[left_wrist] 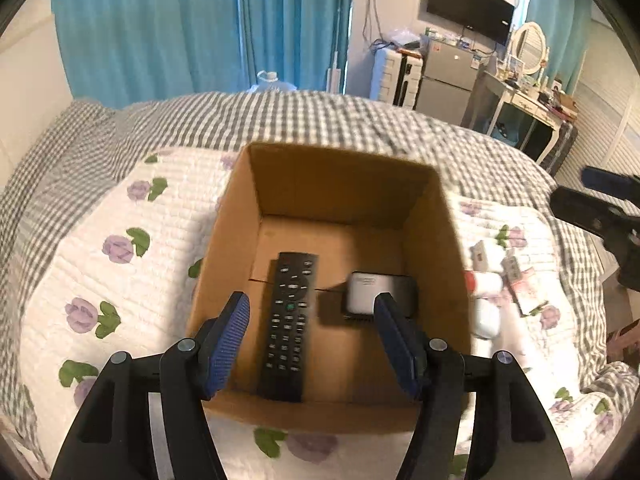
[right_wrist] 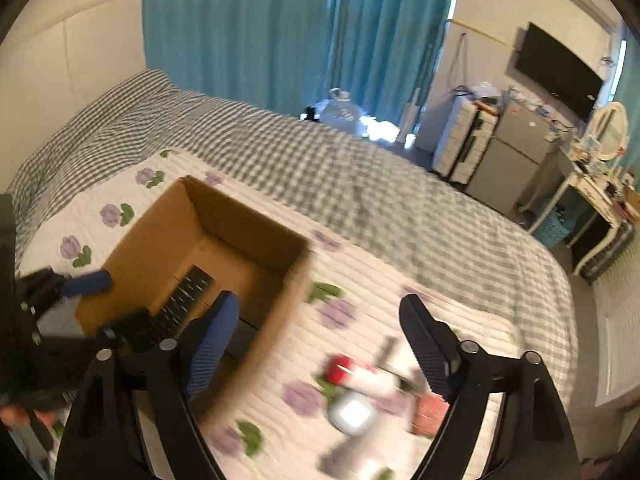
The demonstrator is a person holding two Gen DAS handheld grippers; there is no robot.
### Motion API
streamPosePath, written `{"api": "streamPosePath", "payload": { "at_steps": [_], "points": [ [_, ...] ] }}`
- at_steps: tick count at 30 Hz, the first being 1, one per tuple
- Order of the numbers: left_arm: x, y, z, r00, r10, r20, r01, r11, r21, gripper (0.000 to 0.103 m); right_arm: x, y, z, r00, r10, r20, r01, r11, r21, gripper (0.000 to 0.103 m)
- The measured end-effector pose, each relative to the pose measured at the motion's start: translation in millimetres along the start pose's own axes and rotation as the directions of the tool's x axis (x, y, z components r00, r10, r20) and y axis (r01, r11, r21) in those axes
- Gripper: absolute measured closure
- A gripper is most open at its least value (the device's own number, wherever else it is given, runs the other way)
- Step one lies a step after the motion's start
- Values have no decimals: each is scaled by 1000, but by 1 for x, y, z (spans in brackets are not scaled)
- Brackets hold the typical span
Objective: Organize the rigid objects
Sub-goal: 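Grasp the white hair dryer with the left tool while the right tool grasps the pink card box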
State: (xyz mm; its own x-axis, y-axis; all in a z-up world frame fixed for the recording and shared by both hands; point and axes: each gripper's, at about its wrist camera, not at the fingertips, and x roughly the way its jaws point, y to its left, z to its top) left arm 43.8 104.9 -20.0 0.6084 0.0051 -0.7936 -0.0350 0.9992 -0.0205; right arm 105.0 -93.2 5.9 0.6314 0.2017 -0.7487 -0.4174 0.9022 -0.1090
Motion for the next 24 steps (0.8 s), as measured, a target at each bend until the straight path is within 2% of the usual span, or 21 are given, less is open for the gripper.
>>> {"api": "streamPosePath", "payload": {
  "at_steps": [3, 6, 11, 19, 24],
  "points": [
    [-13, -22, 2, 1000, -13, 18, 13, 1000, 15, 35, -30, -30, -17, 999, -54, 5, 54, 998, 20, 13],
    [-22, -51, 2, 999, -33, 25, 32, 999, 42, 35, -55, -60, -42, 995, -101, 4, 100, 993, 55, 12],
    [-18, -101, -6, 998, -60, 15, 58, 995, 86, 34, -71, -101, -85, 987, -161, -20, 162, 982, 99, 12],
    [23, -172, -30, 993, -91, -75, 100, 986, 134, 34, -53, -146, -144, 983, -158, -97, 170, 977, 129, 12],
    [57, -207, -49, 980, -126, -154, 150, 976, 158, 34, -27, -162, -167, 982, -140, -130, 159, 976, 146, 12]
  ]
}}
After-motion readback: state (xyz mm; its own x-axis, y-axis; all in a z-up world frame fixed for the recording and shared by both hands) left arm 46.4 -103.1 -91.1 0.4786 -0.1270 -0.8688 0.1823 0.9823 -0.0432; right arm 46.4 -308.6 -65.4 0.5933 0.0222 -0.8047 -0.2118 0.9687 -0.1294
